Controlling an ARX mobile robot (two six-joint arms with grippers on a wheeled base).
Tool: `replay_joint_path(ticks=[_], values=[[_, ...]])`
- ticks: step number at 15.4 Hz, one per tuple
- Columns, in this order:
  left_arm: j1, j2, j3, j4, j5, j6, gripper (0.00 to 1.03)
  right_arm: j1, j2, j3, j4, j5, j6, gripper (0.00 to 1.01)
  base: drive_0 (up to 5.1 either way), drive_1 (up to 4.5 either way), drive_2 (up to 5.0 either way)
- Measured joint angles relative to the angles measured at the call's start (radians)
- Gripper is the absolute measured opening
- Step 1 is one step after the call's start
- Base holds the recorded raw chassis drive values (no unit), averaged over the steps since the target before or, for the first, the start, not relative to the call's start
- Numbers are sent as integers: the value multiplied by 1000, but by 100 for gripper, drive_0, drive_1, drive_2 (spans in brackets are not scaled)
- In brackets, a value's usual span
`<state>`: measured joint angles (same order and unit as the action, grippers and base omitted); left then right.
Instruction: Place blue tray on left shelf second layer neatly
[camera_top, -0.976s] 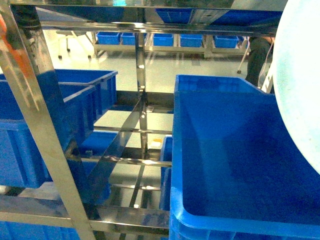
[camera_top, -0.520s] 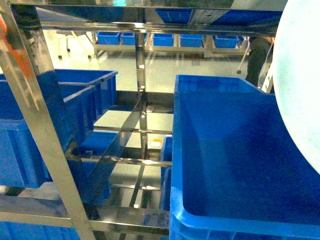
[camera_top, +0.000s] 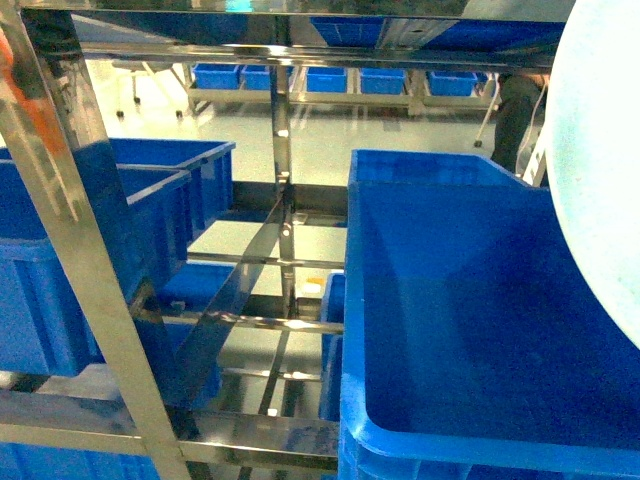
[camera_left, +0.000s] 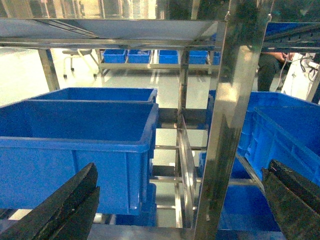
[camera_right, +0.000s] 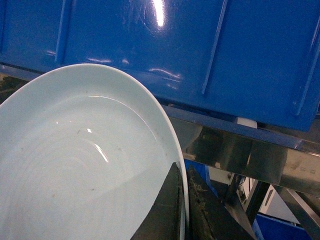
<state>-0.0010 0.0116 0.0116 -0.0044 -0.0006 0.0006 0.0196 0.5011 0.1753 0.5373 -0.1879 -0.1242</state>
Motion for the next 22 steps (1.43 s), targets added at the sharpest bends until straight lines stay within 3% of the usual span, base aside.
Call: replay_joint_path(ticks=[5,13,20,22], values=[[0,0,0,0,0,0,98,-3,65,2,43,-19,2,2,0,0,0],[0,0,0,0,0,0,98,0,272,26,212,-16,-2,2,0,0,0],[0,0,0,0,0,0,98,34,458,-31,353,11,-49,2,0,0,0],[0,0,0,0,0,0,98,19,509,-41,387,7,-58,2,0,0,0]])
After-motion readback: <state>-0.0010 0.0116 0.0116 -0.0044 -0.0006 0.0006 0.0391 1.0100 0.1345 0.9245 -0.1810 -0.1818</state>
